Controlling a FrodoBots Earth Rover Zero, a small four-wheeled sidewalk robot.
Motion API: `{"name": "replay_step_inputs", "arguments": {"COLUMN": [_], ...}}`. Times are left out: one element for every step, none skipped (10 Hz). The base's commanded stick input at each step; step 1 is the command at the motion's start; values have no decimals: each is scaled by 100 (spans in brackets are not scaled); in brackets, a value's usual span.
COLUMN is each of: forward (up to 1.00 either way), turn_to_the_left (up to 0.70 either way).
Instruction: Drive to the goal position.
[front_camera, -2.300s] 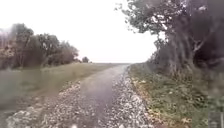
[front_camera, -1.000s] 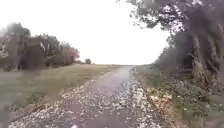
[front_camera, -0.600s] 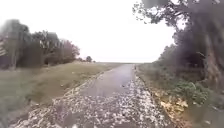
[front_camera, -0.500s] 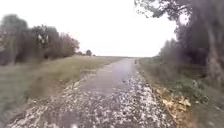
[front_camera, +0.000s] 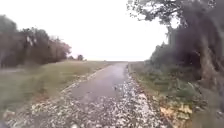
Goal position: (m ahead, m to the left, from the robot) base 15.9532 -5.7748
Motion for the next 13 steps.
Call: {"name": "replay_step_inputs", "arguments": {"forward": [100, 100, 100, 100, 100, 100, 100, 100, 100, 100, 100, 100, 100], "turn_to_the_left": [-36, -34, 0, 0, 0, 0, 0, 0, 0, 0, 0, 0, 0]}}
